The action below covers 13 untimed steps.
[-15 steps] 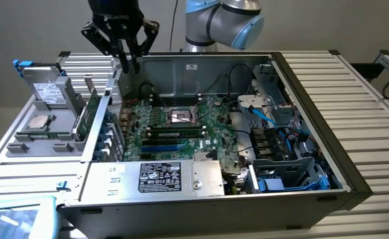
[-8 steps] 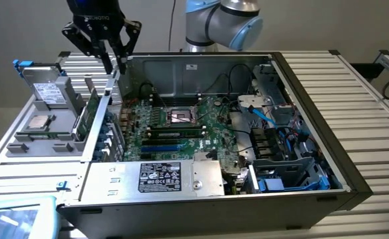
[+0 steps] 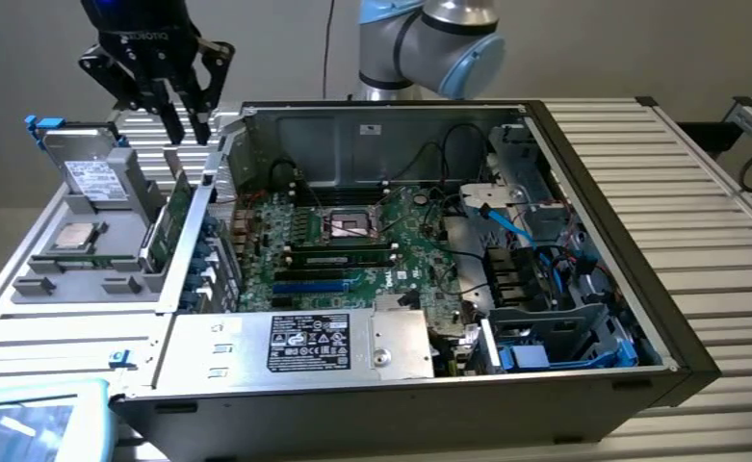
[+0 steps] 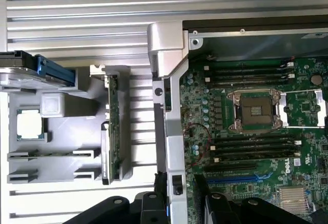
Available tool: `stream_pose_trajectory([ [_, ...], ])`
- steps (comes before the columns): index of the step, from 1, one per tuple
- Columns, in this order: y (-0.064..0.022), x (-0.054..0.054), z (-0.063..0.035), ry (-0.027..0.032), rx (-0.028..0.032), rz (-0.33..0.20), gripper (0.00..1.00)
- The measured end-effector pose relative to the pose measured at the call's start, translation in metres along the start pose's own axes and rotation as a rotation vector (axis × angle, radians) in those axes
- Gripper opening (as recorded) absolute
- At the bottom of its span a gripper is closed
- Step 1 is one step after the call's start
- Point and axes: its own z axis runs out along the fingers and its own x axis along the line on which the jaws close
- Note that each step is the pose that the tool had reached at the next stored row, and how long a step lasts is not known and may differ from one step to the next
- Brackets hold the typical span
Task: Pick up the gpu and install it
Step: 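Reach for the gpu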
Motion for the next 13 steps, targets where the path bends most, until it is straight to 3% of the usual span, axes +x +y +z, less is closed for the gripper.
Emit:
stream_pose_trajectory([
  [13,0.0022,0.058,0.0024,-0.0022,-0.0001,0.000,0.35],
])
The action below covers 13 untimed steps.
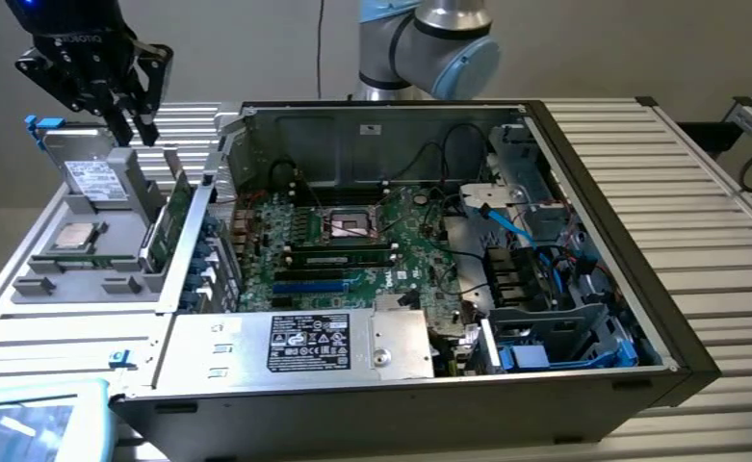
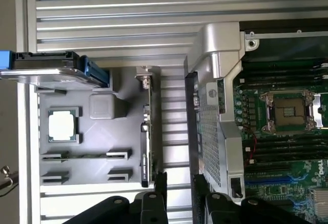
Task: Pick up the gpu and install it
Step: 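Reach for the gpu, then pick up the gpu and move the gpu toward the slot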
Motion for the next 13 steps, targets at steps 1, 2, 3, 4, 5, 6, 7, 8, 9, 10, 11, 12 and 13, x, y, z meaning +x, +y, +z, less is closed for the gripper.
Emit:
stream_pose_trajectory([
  [1,0.0003,0.005,0.0003,-0.0001,0.0000,0.000,0.35],
  [2,0.0006,0.009,0.0005,-0.0002,0.0000,0.000,0.35],
  [3,0.0009,0.013,0.0007,-0.0002,-0.0001,0.000,0.35],
  [4,0.0013,0.018,0.0009,-0.0003,-0.0001,0.000,0.35],
  [5,0.0017,0.022,0.0010,-0.0003,-0.0001,0.000,0.35],
  [6,0.0018,0.023,0.0010,-0.0004,-0.0001,0.000,0.35],
  [7,0.0018,0.023,0.0010,-0.0003,-0.0001,0.000,0.35],
  [8,0.0018,0.023,0.0010,-0.0003,-0.0001,0.000,0.35],
  [9,0.0018,0.023,0.0010,-0.0003,-0.0001,0.000,0.35],
  [10,0.0018,0.023,0.0010,-0.0002,0.0000,0.000,0.35],
  [11,0.0018,0.023,0.0010,-0.0003,-0.0001,0.000,0.35],
  [12,0.0018,0.023,0.0010,-0.0003,-0.0001,0.000,0.35],
  [13,0.0018,0.023,0.0010,-0.0003,0.0000,0.000,0.35],
])
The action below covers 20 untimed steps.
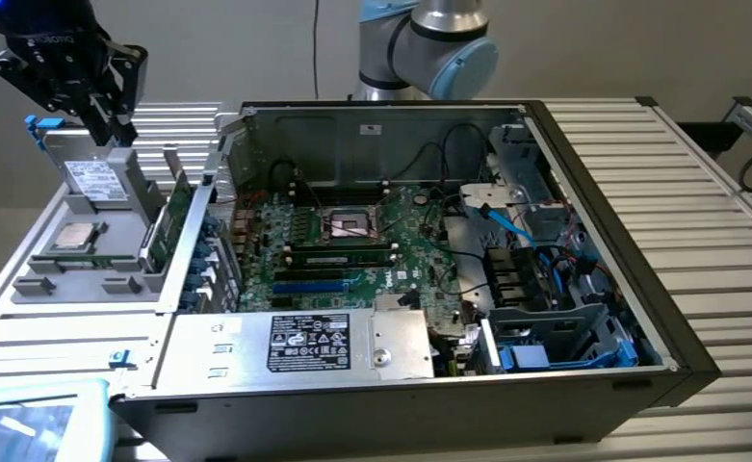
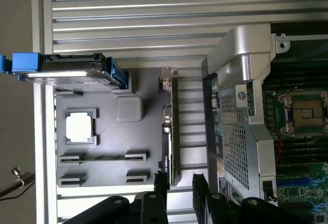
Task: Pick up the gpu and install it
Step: 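Pick up the gpu and move the gpu toward the slot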
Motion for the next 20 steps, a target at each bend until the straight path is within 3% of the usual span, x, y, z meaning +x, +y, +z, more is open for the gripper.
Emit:
stream_pose_trajectory([
  [8,0.0000,0.000,0.0004,0.0003,0.0000,0.000,0.35],
  [20,-0.0010,0.001,0.0221,0.0003,0.0000,0.000,0.35],
])
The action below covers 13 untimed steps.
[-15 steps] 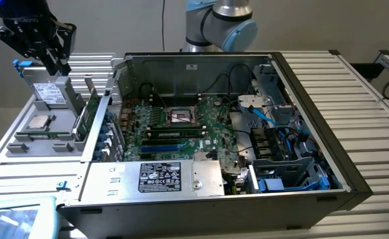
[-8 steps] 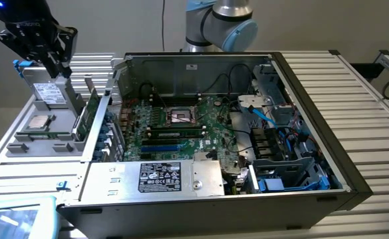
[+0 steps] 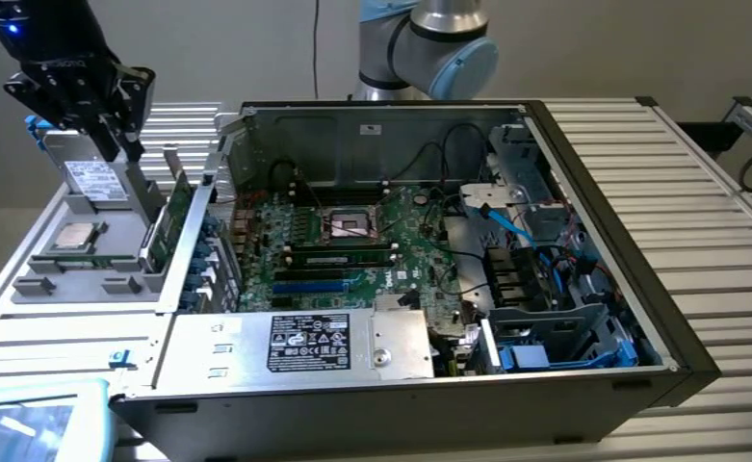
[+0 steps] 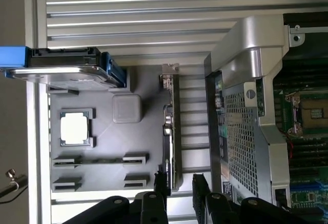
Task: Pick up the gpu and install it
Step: 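Pick up the gpu and move the gpu toward the slot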
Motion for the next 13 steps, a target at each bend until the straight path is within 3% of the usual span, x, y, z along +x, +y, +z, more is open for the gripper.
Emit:
stream_pose_trajectory([
  [13,-0.0005,0.001,0.0236,0.0001,0.0000,0.000,0.35],
])
